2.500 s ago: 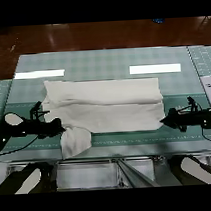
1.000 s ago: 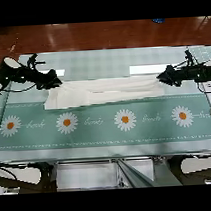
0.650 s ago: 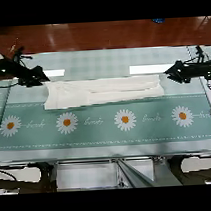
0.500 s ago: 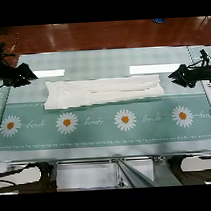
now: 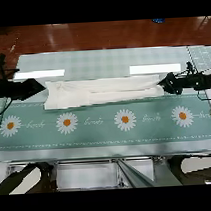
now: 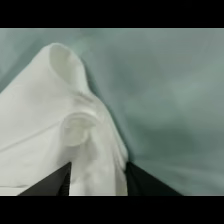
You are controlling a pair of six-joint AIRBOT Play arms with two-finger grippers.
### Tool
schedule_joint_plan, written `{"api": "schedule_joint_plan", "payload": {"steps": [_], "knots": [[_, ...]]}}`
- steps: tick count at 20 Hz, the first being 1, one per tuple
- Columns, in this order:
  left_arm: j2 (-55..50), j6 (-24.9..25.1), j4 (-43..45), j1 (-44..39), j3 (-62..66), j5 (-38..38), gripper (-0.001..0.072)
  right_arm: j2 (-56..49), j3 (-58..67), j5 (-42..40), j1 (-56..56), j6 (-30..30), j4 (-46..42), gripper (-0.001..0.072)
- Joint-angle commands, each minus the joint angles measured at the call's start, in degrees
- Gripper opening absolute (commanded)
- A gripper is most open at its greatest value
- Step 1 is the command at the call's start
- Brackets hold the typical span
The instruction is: Fold the shirts.
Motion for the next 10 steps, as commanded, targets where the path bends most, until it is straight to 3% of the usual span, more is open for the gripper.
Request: {"api": "schedule_joint_plan", "payload": {"steps": [1,3,4,5,6,7,10], "knots": [[-0.26,2.03,-1.05,-6.36,-2.14,1.88,0.0505,-3.08,-0.33,-1.84,3.54,-1.64,4.35,0.0321],[-2.23,2.56,-1.03,-10.49,-2.12,2.12,0.0503,-2.91,0.66,-0.72,5.40,-4.98,6.88,0.0038],[-3.17,2.86,-1.07,-12.35,-2.10,2.40,0.0488,-2.43,1.62,1.29,5.84,-6.05,6.91,0.0020],[-4.11,2.80,-1.07,-14.27,-2.10,2.71,0.0350,-0.74,1.81,2.73,6.12,-6.73,5.95,0.0020],[-4.81,2.80,-1.25,-15.78,-2.08,2.71,0.0109,1.88,1.40,3.10,6.16,-6.16,2.89,0.0020],[-5.38,2.93,-2.03,-17.33,-2.08,2.95,0.0024,5.53,0.35,2.56,6.16,-4.92,0.07,0.0020],[-6.84,2.89,-5.62,-21.88,-1.36,6.69,0.0020,20.98,-6.21,2.82,6.16,-4.92,-4.37,0.0020]]}}
